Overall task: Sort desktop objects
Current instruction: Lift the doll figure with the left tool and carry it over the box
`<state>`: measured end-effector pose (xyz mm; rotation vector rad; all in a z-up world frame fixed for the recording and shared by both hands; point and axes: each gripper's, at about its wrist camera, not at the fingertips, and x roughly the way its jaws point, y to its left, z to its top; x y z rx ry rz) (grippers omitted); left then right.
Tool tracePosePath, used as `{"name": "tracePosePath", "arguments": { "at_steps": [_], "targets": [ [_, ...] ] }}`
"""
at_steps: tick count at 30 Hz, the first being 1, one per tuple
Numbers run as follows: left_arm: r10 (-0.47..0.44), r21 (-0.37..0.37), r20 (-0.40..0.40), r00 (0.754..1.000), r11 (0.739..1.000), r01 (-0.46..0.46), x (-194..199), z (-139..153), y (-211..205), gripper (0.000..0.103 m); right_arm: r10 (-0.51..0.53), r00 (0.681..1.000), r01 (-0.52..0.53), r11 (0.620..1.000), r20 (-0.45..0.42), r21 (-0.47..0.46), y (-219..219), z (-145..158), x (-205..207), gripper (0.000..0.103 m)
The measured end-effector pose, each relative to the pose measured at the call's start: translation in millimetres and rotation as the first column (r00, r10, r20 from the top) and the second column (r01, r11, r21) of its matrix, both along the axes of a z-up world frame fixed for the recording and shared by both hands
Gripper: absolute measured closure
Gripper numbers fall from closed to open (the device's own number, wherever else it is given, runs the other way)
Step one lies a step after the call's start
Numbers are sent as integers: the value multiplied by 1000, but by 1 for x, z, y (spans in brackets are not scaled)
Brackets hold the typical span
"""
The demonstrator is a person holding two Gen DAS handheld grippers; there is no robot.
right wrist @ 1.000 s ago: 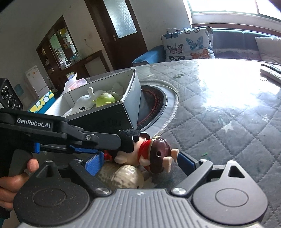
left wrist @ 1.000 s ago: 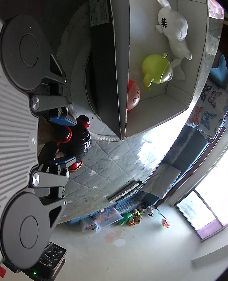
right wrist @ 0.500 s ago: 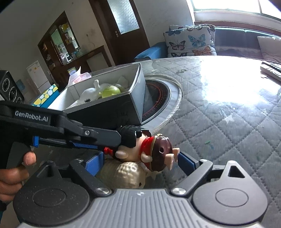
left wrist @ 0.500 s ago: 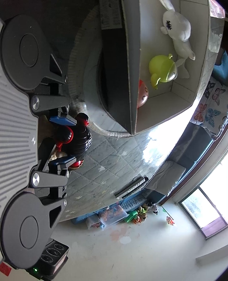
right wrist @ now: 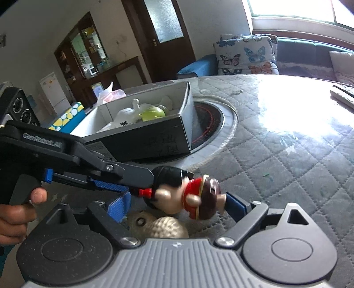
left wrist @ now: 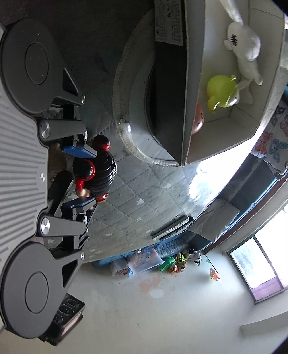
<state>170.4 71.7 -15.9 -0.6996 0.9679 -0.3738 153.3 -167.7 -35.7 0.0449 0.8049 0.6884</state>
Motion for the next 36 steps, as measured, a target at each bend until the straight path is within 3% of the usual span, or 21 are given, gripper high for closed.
{"name": "tracePosePath", "arguments": {
  "at_steps": [18, 36],
  "targets": [
    [33, -9, -42, 999, 999, -34, 1, -11, 7, 62, 7, 999, -4, 997, 41, -74, 13, -7, -6, 12],
    [37, 19, 17, 999, 999, -37, -1, -4, 2, 62, -6, 998, 10, 998, 66, -61, 5, -6, -8, 31]
  ]
}}
